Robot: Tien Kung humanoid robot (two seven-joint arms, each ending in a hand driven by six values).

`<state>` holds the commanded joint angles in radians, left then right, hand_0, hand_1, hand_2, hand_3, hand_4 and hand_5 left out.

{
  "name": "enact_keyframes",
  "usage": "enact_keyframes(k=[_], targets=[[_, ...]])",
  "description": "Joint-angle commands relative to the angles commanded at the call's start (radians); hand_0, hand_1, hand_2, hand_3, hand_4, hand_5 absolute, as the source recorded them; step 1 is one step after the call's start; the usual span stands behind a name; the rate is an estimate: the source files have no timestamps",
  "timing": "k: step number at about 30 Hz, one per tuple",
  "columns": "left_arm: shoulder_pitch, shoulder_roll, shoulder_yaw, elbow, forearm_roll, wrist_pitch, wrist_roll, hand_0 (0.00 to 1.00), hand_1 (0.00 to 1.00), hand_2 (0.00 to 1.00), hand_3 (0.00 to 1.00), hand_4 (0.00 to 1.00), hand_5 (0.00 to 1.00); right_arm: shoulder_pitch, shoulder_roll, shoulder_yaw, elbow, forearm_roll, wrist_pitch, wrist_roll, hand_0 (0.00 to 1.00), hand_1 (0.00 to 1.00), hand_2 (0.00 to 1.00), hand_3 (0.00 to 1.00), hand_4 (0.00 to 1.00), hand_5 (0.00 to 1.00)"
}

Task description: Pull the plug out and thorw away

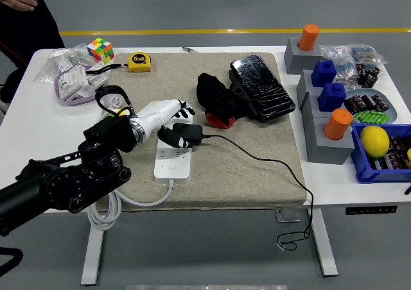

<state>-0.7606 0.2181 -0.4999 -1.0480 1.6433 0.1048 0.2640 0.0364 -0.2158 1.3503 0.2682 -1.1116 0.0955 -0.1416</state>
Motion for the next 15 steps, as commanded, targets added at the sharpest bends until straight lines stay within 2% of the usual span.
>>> enact_keyframes(k=[1, 6, 7, 13, 14, 15], targets=[[0.001, -0.001, 0.001, 0.001, -0.005, 0.0, 0.0, 0.536, 0.642, 0.642, 0.669, 0.937, 0.167, 0.0, -0.001, -0.002, 0.0, 0.001, 0.0, 0.0, 0.621, 0.67, 0.693, 0.641, 0.969, 0.419], [0.003, -0.004, 0.004, 0.005, -0.025, 0.007, -0.008, 0.536, 0.642, 0.642, 0.669, 0.937, 0.167, 0.0, 0.0, -0.007, 0.002, 0.004, -0.001, 0.001, 0.621, 0.67, 0.693, 0.641, 0.969, 0.419], [0.004, -0.004, 0.003, 0.005, -0.031, 0.01, -0.011, 0.418, 0.477, 0.503, 0.559, 0.884, 0.119, 0.0, 0.0, -0.008, 0.003, 0.005, -0.001, 0.001, 0.621, 0.67, 0.693, 0.641, 0.969, 0.419], [0.001, -0.007, 0.005, 0.017, -0.047, 0.024, -0.029, 0.418, 0.477, 0.503, 0.559, 0.884, 0.119, -0.002, 0.002, -0.005, 0.001, 0.002, 0.0, 0.001, 0.621, 0.67, 0.692, 0.641, 0.969, 0.419], [0.0, -0.007, 0.005, 0.019, -0.048, 0.023, -0.03, 0.351, 0.408, 0.467, 0.551, 0.751, 0.002, -0.002, 0.001, -0.004, 0.001, 0.001, 0.001, 0.0, 0.621, 0.669, 0.692, 0.641, 0.969, 0.419], [0.0, -0.007, 0.004, 0.022, -0.05, 0.025, -0.032, 0.351, 0.408, 0.467, 0.551, 0.751, 0.002, -0.002, 0.001, -0.003, 0.001, 0.002, 0.001, 0.0, 0.621, 0.669, 0.692, 0.641, 0.969, 0.419]])
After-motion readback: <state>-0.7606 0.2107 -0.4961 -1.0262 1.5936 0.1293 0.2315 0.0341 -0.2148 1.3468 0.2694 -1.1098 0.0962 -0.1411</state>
